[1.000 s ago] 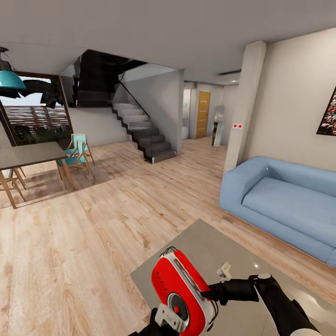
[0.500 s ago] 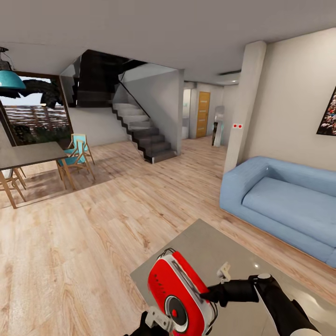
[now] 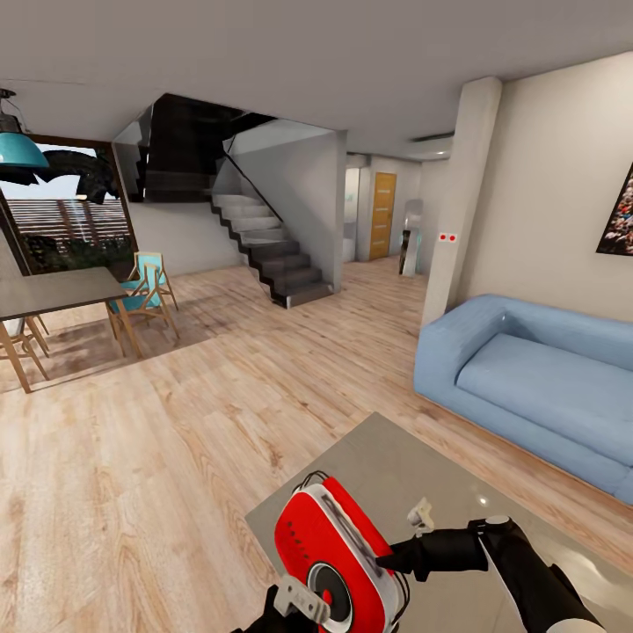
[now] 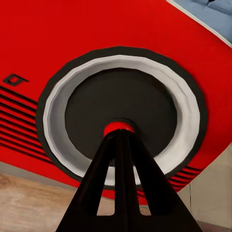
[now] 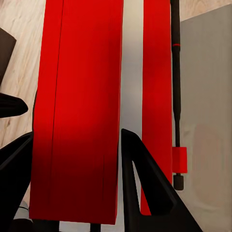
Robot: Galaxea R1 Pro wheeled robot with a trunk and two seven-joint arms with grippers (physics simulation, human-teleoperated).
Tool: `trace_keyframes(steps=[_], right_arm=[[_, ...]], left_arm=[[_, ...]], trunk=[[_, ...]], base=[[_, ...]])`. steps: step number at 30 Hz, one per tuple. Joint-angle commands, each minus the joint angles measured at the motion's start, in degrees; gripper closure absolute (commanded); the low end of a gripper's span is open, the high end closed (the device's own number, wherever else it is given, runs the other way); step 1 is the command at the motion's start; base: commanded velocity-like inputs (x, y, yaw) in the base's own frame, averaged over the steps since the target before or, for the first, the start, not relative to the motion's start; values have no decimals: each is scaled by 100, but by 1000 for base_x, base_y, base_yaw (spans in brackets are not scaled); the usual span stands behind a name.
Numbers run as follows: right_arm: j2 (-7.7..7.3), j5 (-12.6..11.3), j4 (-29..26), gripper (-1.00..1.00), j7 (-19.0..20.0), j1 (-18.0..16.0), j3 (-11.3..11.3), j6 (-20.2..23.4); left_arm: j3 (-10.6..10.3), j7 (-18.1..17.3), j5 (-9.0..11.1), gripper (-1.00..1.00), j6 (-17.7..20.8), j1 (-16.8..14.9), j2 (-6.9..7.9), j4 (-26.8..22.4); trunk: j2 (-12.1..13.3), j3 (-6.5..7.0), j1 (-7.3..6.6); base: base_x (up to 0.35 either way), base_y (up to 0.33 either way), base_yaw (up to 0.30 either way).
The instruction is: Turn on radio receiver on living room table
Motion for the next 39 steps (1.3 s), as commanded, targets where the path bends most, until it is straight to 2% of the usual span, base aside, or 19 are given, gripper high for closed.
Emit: trace_keyframes(steps=[1, 28, 34, 39], right_arm=[[1, -19, -3, 100, 1, -1, -3, 8], [1, -45, 12, 100, 149, -1, 6, 17], [1, -39, 14, 100, 522, -1, 6, 38], [1, -37, 14, 100, 593, -1, 1, 43]], left_arm=[[0, 0, 0, 100, 0, 0, -1, 2], [0, 0, 0, 100, -15, -41, -2, 85], [0, 0, 0, 100, -16, -44, -2, 90], [-1, 0, 0, 100, -25, -51, -3, 159]], trunk=[[0, 0, 0], [0, 0, 0], [0, 0, 0], [0, 0, 0]], base=[[0, 0, 0], [0, 0, 0], [0, 0, 0], [0, 0, 0]])
